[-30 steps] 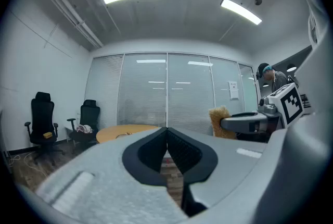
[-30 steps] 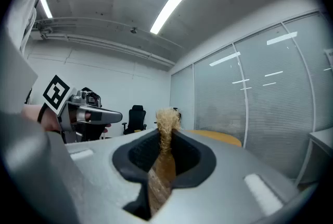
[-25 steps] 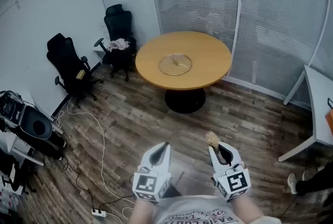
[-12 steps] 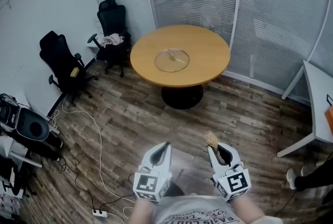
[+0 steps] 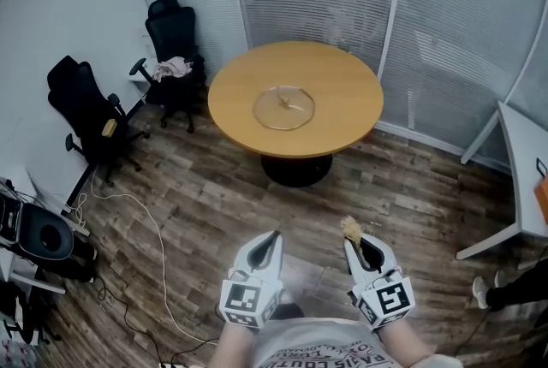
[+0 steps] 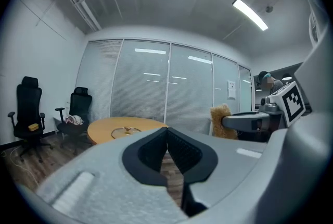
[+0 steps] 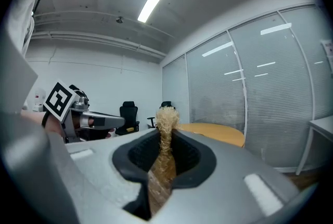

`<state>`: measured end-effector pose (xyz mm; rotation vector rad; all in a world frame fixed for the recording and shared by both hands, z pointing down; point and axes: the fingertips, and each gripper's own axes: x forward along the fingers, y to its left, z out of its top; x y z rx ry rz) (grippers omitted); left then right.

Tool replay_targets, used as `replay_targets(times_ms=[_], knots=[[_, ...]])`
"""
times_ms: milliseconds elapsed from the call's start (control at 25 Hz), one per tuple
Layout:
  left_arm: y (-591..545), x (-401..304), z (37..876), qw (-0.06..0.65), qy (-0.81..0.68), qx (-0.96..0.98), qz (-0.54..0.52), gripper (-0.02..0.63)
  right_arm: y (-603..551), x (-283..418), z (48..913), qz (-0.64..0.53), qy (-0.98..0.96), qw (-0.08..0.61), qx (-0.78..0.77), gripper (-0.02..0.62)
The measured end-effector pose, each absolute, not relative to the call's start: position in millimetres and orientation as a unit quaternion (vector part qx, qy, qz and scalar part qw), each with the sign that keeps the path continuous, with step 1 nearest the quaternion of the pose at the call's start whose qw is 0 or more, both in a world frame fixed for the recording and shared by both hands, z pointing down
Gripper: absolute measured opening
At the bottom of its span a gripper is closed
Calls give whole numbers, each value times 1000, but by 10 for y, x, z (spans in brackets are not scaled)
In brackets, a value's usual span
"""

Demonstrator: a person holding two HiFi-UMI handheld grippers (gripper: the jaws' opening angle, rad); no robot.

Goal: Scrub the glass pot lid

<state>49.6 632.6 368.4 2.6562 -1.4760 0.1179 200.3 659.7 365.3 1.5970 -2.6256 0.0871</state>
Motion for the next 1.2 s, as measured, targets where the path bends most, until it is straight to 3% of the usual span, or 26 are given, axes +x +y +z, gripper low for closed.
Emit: replay_targets(times_ms=[240,520,1200], knots=[[5662,72,3422,1,-451,892,41,8,5959,1516,3551,25,-841,33,540,61],[5130,-376,3576,33,-456,888,44,8,5438,1123,3653,38,-841,42,539,61],[3301,-588,3786,62,-567,820,58,8,3217,1141,3880,60,-890,38,451,61]])
